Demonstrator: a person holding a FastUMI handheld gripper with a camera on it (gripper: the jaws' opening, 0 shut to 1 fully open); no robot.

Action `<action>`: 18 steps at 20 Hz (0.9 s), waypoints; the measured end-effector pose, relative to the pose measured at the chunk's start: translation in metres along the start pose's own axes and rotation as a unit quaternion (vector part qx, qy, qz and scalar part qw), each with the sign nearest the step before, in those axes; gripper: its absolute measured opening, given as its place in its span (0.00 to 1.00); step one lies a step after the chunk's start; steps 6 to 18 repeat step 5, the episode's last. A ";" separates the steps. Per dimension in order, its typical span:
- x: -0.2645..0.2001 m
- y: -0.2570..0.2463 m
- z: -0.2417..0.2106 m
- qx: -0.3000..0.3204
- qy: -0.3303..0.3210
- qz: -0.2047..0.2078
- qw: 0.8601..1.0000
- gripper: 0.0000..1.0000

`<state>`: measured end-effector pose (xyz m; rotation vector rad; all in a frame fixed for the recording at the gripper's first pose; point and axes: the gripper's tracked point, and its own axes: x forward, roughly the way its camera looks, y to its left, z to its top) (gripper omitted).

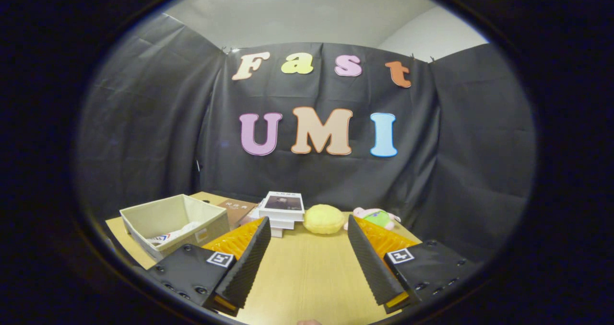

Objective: Open the storage box then place both shoes into the box .Put the left shoe in first, then the right shoe, with the right side of both shoes facing outward in a uniform manner.

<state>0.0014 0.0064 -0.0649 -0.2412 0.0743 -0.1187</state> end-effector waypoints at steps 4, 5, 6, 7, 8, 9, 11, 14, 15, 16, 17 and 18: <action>-0.003 -0.006 -0.001 0.016 0.000 -0.005 1.000 0.99; -0.004 -0.006 -0.001 0.020 -0.001 -0.005 1.000 0.99; -0.004 -0.006 -0.001 0.020 -0.001 -0.005 1.000 0.99; -0.004 -0.006 -0.001 0.020 -0.001 -0.005 1.000 0.99; -0.004 -0.006 -0.001 0.020 -0.001 -0.005 1.000 0.99; -0.004 -0.006 -0.001 0.020 -0.001 -0.005 1.000 0.99; -0.004 -0.006 -0.001 0.020 -0.001 -0.005 1.000 0.99; -0.004 -0.006 -0.001 0.020 -0.001 -0.005 1.000 0.99; -0.004 -0.006 -0.001 0.020 -0.001 -0.005 1.000 0.99; -0.004 -0.006 -0.001 0.020 -0.001 -0.005 1.000 0.99; -0.004 -0.006 -0.001 0.020 -0.001 -0.005 1.000 0.99; -0.004 -0.006 -0.001 0.020 -0.001 -0.005 1.000 0.99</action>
